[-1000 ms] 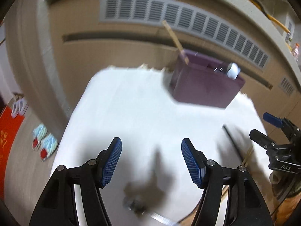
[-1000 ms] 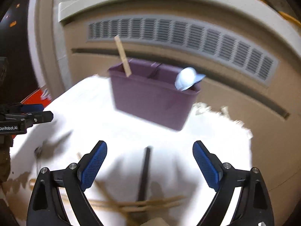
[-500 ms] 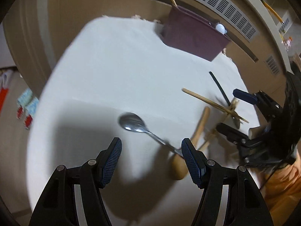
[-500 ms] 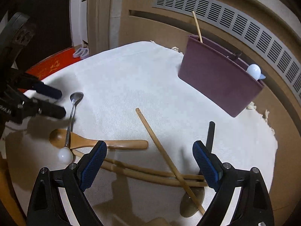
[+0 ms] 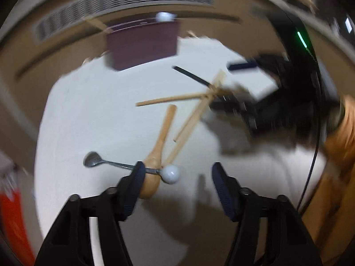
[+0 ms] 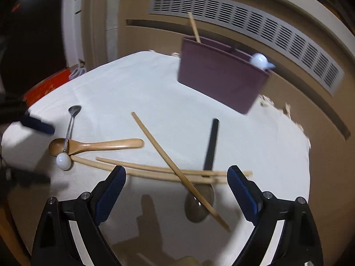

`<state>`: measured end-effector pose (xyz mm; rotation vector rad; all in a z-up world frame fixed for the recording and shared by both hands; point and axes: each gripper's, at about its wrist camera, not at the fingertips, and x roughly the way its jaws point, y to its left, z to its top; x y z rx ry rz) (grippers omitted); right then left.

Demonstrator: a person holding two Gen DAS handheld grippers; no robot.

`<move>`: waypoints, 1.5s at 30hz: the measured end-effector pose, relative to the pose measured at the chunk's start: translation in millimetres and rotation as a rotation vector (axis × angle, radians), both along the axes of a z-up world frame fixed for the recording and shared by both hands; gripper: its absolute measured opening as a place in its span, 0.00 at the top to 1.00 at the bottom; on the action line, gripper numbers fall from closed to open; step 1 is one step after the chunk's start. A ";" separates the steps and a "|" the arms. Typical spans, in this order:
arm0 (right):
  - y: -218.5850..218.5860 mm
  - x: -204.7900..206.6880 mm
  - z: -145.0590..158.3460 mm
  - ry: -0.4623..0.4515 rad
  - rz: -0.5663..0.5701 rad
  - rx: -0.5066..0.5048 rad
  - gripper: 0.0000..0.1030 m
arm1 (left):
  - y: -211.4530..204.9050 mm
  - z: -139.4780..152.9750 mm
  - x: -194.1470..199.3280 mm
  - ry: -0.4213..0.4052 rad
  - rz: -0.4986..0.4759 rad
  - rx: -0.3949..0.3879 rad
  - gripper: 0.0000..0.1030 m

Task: Organize utensils
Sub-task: 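Grasp the ball-handled metal spoon with the left gripper and lift it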

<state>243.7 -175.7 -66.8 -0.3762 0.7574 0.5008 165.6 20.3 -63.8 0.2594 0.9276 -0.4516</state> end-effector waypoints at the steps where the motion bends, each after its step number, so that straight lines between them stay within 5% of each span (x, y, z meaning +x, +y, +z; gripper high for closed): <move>1: -3.9 0.2 0.1 0.002 -0.015 0.010 0.12 | -6.1 -3.5 -1.3 -0.017 -0.021 0.052 0.52; 5: -15.5 -1.1 1.9 -0.004 -0.048 0.036 0.12 | -8.3 -17.8 4.0 -0.035 -0.042 0.215 0.56; 9: -23.0 -3.8 -1.2 0.004 -0.067 0.057 0.12 | -8.0 -19.9 14.6 -0.036 -0.033 0.229 0.56; 12: -27.6 -3.2 -6.8 0.023 -0.088 0.068 0.12 | -5.5 -22.2 27.4 -0.025 0.000 0.194 0.57; 22: -41.0 0.4 -13.0 0.048 -0.146 0.094 0.12 | -0.1 -1.2 48.8 -0.008 0.059 -0.018 0.90; 27: -40.6 2.6 -16.7 0.063 -0.152 0.094 0.12 | 19.1 15.7 54.0 -0.061 0.103 -0.035 0.90; 30: -40.8 3.1 -17.8 0.067 -0.151 0.093 0.12 | 23.1 13.2 55.1 -0.021 0.022 -0.034 0.88; 36: -42.3 5.3 -19.8 0.079 -0.150 0.094 0.12 | 4.1 -3.0 43.0 -0.005 -0.154 0.128 0.85; 41: -44.3 6.7 -20.6 0.083 -0.148 0.092 0.12 | -6.5 -22.9 53.8 0.009 -0.200 0.244 0.71; 45: -44.4 7.1 -20.4 0.090 -0.148 0.095 0.12 | -10.3 -25.3 73.3 0.001 -0.187 0.236 0.60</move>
